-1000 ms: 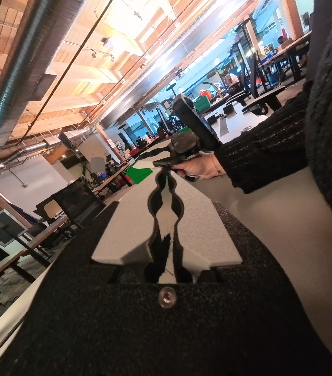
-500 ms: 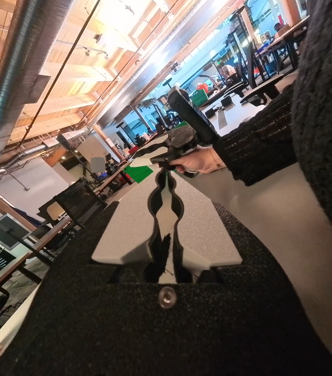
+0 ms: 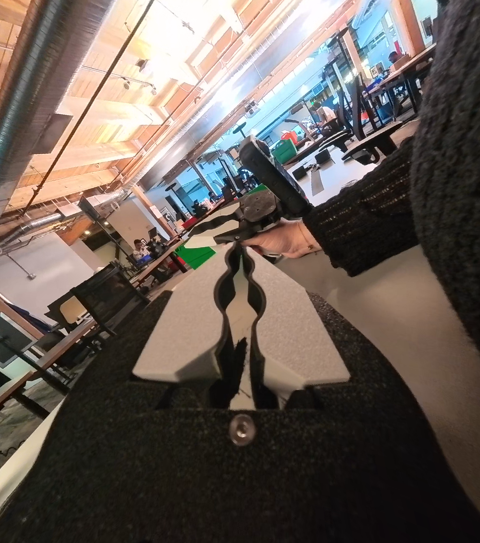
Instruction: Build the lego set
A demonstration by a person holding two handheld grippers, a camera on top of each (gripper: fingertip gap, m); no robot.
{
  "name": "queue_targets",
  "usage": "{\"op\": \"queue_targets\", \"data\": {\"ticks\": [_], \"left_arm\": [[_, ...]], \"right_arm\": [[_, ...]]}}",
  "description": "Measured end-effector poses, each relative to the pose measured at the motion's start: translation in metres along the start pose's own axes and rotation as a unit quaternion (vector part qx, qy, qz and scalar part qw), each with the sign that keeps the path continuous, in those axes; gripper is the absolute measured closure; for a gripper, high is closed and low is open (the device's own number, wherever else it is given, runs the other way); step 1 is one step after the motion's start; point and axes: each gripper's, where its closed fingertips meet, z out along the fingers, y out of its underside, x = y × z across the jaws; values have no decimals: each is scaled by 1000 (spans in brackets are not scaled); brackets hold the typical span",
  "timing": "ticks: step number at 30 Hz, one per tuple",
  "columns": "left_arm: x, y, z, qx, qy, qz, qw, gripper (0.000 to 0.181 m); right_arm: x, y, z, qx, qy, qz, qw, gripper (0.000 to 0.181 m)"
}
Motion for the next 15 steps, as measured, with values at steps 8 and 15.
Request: {"op": "queue_targets", "data": {"ticks": [8, 15], "left_arm": [[1, 1, 0, 0, 3, 3, 1000, 181], [-1, 1, 0, 1, -3, 7, 1000, 181]], "right_arm": [[0, 0, 0, 0, 0, 0, 1000, 159], [-1, 0, 0, 0, -3, -1, 1000, 159]]}}
